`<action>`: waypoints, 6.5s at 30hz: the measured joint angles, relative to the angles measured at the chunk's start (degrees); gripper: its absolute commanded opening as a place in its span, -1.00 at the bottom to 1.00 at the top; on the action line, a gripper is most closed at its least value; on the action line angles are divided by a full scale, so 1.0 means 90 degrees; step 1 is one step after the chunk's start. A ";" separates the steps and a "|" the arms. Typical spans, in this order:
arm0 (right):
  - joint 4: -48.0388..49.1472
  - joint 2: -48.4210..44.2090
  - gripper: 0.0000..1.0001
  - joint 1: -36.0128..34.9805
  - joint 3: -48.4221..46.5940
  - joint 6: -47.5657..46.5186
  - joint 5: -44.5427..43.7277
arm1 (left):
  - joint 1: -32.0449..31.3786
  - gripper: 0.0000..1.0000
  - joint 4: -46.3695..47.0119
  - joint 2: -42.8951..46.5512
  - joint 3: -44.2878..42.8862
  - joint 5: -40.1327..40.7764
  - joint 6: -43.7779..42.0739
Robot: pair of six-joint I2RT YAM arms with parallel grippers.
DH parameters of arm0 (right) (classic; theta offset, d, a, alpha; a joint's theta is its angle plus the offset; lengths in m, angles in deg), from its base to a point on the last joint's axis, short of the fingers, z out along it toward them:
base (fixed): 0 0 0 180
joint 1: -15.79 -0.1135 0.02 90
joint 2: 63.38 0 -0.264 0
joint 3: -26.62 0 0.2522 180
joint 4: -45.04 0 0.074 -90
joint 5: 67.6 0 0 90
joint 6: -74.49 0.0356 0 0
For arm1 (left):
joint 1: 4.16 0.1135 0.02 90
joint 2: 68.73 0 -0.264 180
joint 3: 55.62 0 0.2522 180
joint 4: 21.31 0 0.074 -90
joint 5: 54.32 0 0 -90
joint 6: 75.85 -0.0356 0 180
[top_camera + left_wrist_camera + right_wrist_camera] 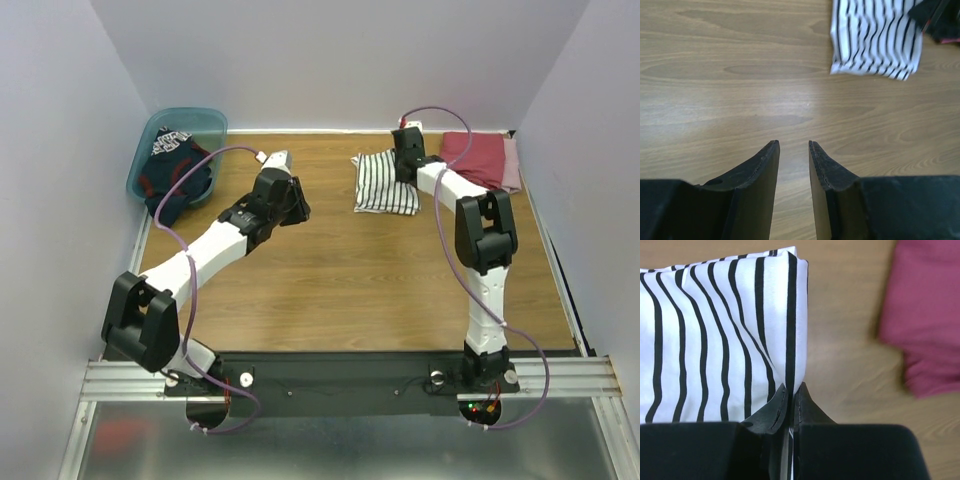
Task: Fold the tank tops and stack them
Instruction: Neatly place the folded tank top to the corner, then grab the tank top from the pile, then move the tank top to the center of the board, then flatten the tank top out
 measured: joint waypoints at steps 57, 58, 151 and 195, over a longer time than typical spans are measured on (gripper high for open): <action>-0.1409 0.0600 1.00 0.2455 -0.2387 -0.0719 -0.0697 | 0.0449 -0.17 -0.0282 -0.0335 0.0046 -0.1702 -0.0593; -0.1450 0.0503 1.00 0.2455 -0.2297 -0.0559 -0.0619 | 0.0449 -0.17 -0.0265 -0.0335 0.0046 -0.1676 -0.0561; 0.0121 -0.5926 1.00 -0.1469 0.4034 0.2419 0.0962 | 0.0527 0.44 -0.0877 -0.2205 -0.6023 0.1185 0.0964; 0.0950 -0.2841 0.25 -0.4354 0.4418 0.4452 0.1673 | 0.0355 0.27 -0.0663 0.1787 0.3339 0.0765 0.2268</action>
